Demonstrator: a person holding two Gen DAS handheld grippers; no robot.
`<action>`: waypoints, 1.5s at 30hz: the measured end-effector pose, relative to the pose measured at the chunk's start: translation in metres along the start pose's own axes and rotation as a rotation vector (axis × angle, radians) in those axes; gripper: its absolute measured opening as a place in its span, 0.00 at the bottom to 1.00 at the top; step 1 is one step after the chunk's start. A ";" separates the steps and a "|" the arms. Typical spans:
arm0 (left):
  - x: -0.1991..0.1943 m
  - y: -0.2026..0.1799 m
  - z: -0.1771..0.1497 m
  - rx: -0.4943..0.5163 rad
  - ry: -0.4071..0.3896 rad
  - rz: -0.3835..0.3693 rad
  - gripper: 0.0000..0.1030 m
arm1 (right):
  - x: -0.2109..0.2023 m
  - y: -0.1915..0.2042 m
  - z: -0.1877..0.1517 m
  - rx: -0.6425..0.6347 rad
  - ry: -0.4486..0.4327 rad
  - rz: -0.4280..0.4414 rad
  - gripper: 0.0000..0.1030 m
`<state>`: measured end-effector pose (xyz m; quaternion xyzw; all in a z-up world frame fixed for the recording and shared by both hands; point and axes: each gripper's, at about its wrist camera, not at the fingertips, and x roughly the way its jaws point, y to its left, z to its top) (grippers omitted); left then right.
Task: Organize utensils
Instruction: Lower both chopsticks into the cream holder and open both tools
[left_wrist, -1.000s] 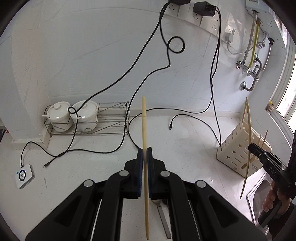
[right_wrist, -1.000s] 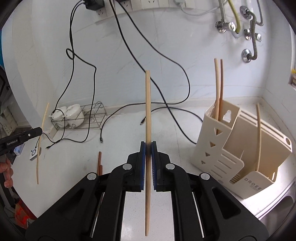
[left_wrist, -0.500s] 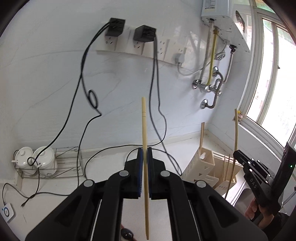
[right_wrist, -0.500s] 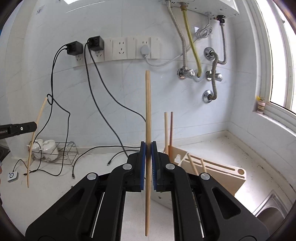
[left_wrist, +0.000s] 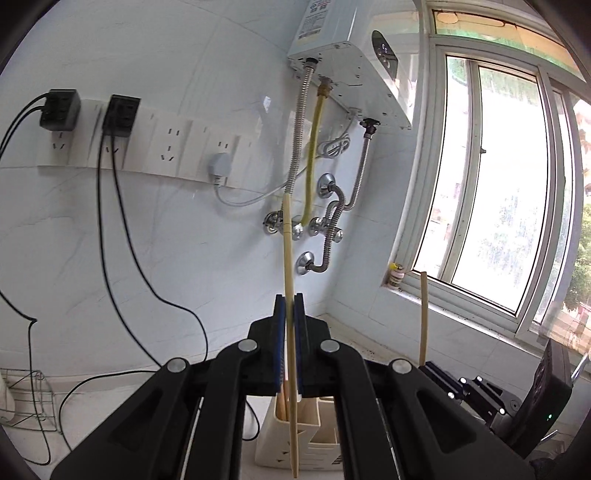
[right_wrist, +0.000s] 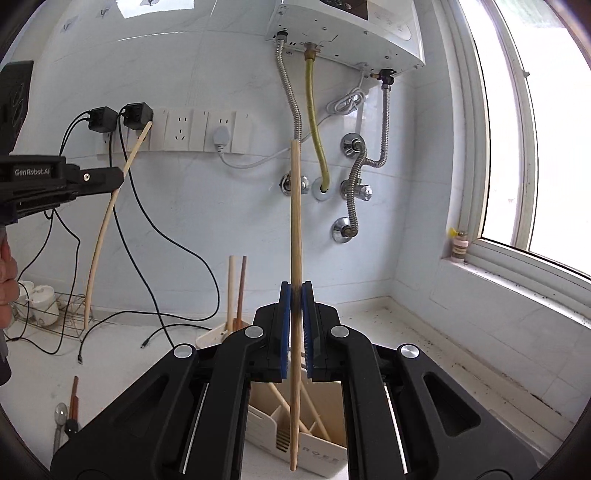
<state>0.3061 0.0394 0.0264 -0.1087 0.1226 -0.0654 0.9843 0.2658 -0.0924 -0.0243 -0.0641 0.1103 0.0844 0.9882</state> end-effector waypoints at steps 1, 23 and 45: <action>0.006 -0.004 0.001 -0.002 -0.009 -0.010 0.04 | 0.002 -0.003 -0.002 -0.003 -0.002 -0.006 0.05; 0.077 -0.020 -0.011 -0.030 -0.057 -0.018 0.04 | 0.015 -0.023 -0.019 -0.088 -0.101 -0.028 0.06; 0.103 -0.003 -0.042 -0.107 -0.024 0.087 0.04 | 0.033 -0.030 -0.039 -0.144 -0.091 -0.037 0.06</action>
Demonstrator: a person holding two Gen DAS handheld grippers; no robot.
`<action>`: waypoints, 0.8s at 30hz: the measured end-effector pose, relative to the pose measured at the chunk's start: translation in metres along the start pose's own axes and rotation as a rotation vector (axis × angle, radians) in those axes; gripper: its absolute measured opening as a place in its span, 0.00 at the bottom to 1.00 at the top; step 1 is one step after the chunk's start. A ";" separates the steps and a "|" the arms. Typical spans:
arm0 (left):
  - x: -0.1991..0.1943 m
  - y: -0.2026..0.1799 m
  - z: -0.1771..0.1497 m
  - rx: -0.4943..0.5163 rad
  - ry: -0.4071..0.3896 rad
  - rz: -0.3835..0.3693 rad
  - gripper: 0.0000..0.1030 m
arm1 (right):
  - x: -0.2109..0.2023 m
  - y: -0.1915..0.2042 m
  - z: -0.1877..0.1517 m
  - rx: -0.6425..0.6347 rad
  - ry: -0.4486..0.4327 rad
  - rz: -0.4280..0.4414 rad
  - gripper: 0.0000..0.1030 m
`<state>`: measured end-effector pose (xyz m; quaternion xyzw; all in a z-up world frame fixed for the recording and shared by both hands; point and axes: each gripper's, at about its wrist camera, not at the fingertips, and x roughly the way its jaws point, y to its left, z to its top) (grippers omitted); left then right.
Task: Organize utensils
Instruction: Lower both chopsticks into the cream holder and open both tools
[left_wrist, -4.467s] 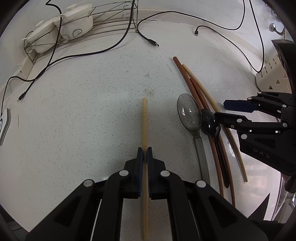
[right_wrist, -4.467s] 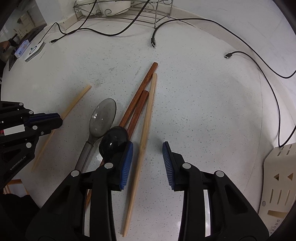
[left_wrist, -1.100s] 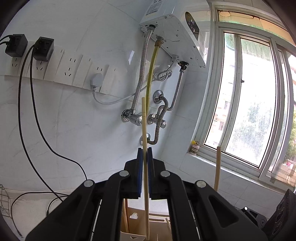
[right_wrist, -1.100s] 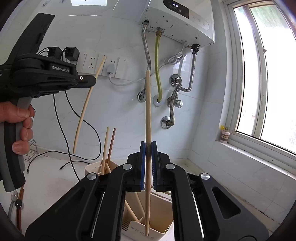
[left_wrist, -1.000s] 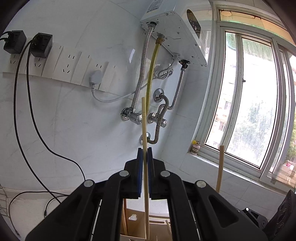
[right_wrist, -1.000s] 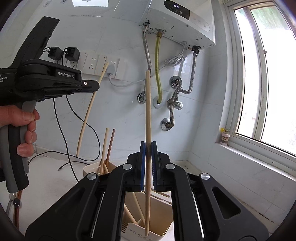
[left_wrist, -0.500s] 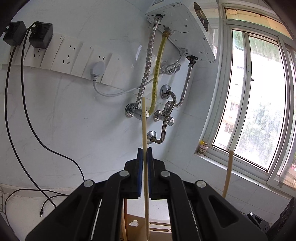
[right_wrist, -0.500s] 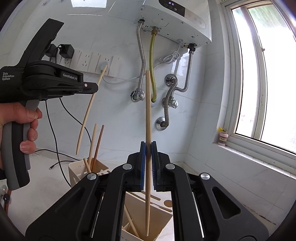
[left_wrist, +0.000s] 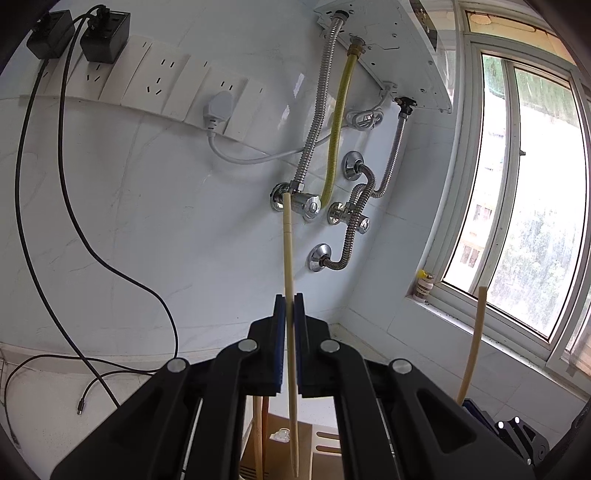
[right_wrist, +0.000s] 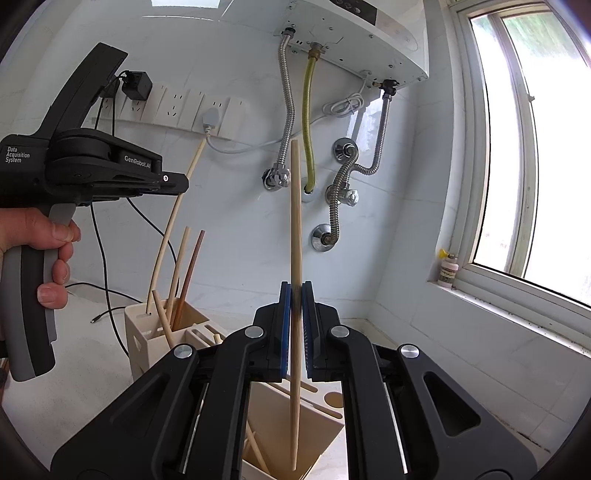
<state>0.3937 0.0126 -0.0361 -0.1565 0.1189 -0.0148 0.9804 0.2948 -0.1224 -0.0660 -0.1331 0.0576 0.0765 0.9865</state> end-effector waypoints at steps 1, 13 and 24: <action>0.002 0.001 -0.001 -0.002 0.007 0.008 0.04 | 0.001 -0.001 -0.001 0.000 0.001 0.001 0.06; 0.011 0.008 -0.014 -0.034 0.025 0.031 0.04 | 0.006 0.001 -0.005 0.003 0.014 0.020 0.06; 0.010 0.013 -0.026 -0.059 0.052 0.039 0.04 | 0.011 0.000 -0.008 0.013 0.025 0.026 0.06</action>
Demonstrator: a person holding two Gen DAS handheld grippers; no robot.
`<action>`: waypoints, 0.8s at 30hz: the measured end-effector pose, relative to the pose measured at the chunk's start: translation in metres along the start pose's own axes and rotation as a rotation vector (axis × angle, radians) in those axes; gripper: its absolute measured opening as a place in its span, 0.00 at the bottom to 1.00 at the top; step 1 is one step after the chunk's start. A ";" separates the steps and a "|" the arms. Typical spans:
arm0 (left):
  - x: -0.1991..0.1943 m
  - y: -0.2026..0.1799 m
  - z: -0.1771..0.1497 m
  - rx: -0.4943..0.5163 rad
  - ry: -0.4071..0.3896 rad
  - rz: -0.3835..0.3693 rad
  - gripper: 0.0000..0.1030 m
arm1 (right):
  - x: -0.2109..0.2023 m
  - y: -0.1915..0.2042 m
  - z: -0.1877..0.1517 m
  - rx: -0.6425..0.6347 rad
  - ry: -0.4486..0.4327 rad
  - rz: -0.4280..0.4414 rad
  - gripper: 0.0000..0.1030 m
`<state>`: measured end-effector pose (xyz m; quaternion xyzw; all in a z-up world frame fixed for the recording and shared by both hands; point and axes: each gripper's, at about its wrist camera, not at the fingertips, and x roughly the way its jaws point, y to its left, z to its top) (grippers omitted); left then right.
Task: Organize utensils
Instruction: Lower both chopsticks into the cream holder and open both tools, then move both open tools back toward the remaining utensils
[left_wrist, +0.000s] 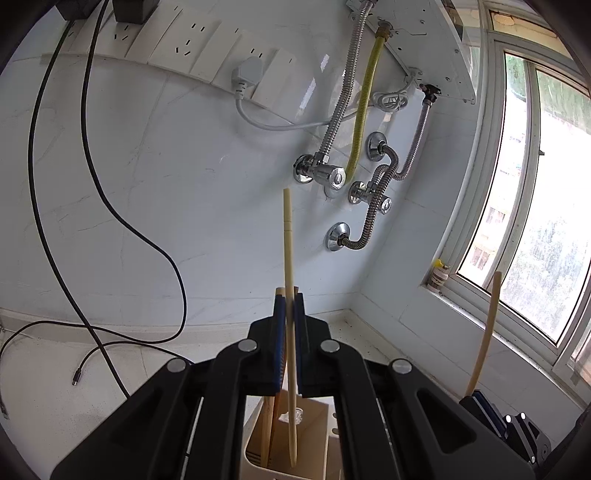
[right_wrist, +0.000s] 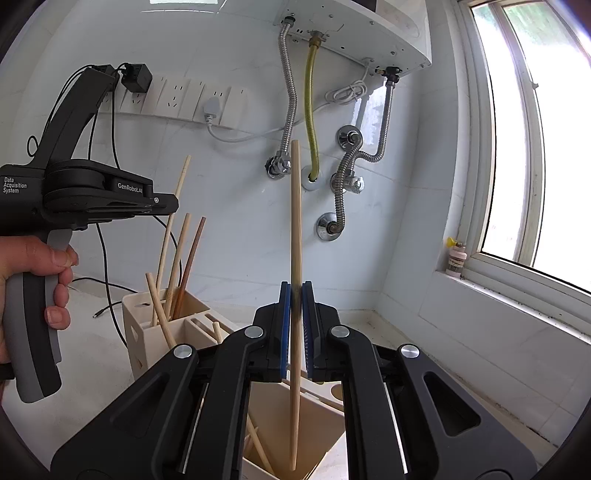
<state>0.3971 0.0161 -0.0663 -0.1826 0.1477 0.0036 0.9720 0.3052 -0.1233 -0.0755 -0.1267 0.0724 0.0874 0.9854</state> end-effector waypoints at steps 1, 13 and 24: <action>-0.001 0.000 -0.001 0.003 0.002 0.004 0.04 | 0.000 0.000 -0.001 -0.001 0.001 -0.001 0.06; -0.006 0.004 -0.012 0.034 0.061 0.041 0.05 | -0.006 -0.008 -0.007 0.073 0.003 0.003 0.40; -0.064 0.018 0.009 0.054 0.004 0.073 0.64 | -0.025 -0.031 0.002 0.136 0.010 -0.074 0.54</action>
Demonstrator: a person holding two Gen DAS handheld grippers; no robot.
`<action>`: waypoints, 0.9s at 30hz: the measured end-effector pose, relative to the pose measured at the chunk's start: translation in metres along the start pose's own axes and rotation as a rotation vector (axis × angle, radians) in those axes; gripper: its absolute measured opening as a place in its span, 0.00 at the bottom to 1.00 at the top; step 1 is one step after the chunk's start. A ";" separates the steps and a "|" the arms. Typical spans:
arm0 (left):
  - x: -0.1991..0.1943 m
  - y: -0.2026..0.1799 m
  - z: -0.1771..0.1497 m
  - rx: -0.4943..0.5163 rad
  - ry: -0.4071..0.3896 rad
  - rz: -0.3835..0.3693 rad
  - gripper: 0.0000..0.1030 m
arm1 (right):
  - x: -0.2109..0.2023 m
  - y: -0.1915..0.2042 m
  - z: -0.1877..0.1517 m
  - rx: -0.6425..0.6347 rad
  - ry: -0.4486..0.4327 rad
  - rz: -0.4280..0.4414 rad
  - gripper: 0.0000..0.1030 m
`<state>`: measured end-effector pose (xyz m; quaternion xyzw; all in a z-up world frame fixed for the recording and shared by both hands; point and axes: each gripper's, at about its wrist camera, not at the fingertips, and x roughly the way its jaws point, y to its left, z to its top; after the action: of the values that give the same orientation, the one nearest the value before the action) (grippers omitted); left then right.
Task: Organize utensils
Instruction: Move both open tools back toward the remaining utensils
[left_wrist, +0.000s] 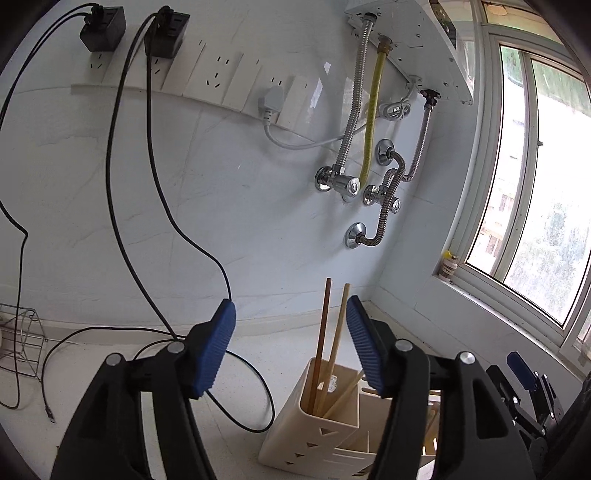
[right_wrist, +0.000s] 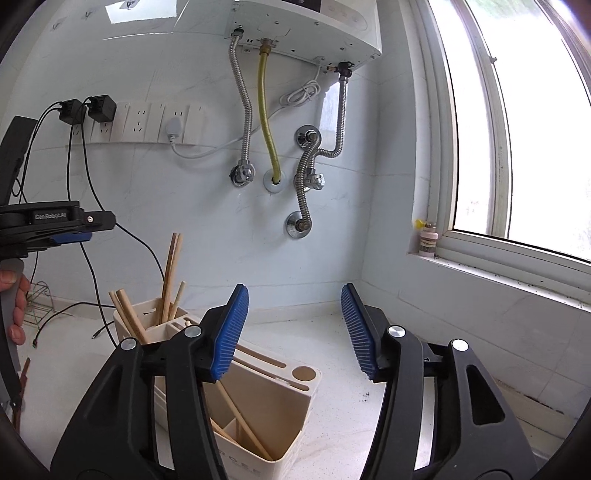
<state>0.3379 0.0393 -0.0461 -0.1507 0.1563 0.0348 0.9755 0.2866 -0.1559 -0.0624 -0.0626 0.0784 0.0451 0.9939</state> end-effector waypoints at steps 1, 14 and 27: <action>-0.008 0.002 0.004 0.006 -0.001 -0.002 0.67 | -0.002 -0.002 0.001 0.008 0.002 -0.008 0.57; -0.106 0.035 0.036 0.121 -0.068 0.135 0.87 | -0.024 0.006 0.034 0.085 -0.057 -0.024 0.83; -0.200 0.102 0.046 0.051 -0.042 0.305 0.95 | -0.045 0.067 0.066 0.066 -0.109 0.094 0.92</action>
<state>0.1502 0.1458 0.0295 -0.0995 0.1577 0.1819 0.9655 0.2457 -0.0848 0.0021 -0.0236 0.0287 0.0923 0.9950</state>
